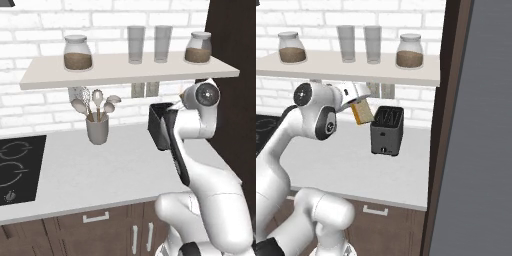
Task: Start the toaster. Once the lever pops up, take the bread to the plate on the dining counter.
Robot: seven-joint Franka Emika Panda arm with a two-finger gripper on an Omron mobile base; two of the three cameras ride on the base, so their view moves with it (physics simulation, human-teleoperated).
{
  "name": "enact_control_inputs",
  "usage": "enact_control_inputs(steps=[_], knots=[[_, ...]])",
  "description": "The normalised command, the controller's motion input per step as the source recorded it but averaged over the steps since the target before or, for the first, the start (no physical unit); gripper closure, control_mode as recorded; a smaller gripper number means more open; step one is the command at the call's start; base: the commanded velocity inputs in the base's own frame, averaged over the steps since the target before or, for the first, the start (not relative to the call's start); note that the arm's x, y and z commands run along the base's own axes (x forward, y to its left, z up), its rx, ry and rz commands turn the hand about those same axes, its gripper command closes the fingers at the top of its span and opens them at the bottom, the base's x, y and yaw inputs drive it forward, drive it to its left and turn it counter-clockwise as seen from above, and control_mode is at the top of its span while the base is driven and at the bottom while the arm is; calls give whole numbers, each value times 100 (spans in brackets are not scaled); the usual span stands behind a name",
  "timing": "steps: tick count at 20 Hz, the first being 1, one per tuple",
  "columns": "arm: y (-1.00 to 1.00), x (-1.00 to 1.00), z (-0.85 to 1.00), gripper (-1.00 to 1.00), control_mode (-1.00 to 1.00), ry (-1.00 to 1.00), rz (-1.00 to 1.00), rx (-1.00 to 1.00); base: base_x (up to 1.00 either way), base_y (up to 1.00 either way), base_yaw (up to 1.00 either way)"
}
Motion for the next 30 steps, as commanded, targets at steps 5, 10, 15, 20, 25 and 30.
enact_control_inputs(steps=[5,10,15,20,25,30], knots=[[0,-21,22,100,-100,40,-1,-1,0,0,0],[-6,-25,-13,100,-100,35,0,0,0,0,0],[-2,-37,-2,100,-100,17,-4,0,0,0,0],[-5,-49,-21,100,-100,6,-10,9,0,0,0],[0,-38,-14,100,-100,-3,-1,18,0,0,0],[6,-29,-11,100,-100,-19,0,19,0,0,0]])
